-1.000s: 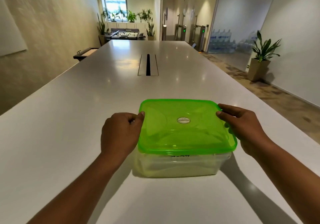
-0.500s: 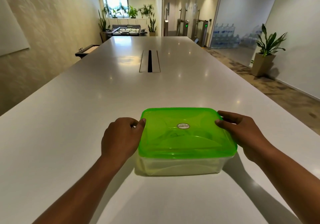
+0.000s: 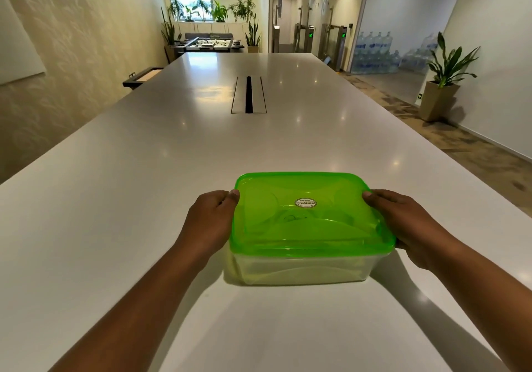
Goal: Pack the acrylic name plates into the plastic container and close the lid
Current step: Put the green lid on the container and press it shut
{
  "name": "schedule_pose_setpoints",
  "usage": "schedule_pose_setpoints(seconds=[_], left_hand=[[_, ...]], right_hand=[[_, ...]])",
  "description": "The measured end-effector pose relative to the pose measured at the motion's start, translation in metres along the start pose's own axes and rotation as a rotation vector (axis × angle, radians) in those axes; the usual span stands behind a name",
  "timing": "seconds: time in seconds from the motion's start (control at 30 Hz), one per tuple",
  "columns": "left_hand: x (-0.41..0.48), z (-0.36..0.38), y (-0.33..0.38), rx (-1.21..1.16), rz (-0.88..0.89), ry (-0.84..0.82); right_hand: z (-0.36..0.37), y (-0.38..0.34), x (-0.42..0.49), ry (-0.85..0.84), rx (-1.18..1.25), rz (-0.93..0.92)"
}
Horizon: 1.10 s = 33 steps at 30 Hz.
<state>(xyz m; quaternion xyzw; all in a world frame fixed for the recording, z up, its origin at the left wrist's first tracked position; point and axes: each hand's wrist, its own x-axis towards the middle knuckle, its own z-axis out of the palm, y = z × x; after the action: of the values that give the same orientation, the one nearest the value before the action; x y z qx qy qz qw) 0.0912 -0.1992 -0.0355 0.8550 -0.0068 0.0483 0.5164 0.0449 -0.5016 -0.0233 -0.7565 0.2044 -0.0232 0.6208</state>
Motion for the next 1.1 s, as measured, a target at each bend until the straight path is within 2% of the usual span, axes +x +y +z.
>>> schedule_pose_setpoints(seconds=[0.1, 0.33, 0.6, 0.7, 0.77, 0.83, 0.93, 1.1], left_hand=[[-0.002, 0.001, 0.003, -0.069, -0.02, 0.006], [-0.003, 0.001, 0.008, -0.071, -0.01, -0.007], [0.0, -0.003, 0.008, -0.183, -0.092, -0.039], [0.004, 0.001, 0.013, -0.289, -0.065, -0.048], [0.003, 0.007, 0.015, -0.412, -0.114, -0.08], [0.001, 0.011, 0.014, -0.488, -0.172, -0.015], [0.0, 0.012, 0.01, -0.461, -0.187, 0.081], [0.006, 0.01, 0.009, -0.442, -0.193, 0.043]], right_hand=[[0.003, -0.002, -0.001, -0.007, -0.026, 0.028], [0.003, -0.004, -0.003, -0.021, -0.037, 0.022], [-0.004, -0.01, 0.001, -0.04, -0.046, 0.025], [0.001, -0.016, 0.004, 0.01, 0.033, -0.059], [0.007, -0.018, 0.004, 0.021, 0.113, -0.075], [0.011, -0.018, 0.002, 0.019, 0.179, -0.062], [0.013, -0.017, 0.001, 0.02, 0.215, -0.054], [0.014, -0.023, 0.007, 0.031, 0.154, -0.006]])
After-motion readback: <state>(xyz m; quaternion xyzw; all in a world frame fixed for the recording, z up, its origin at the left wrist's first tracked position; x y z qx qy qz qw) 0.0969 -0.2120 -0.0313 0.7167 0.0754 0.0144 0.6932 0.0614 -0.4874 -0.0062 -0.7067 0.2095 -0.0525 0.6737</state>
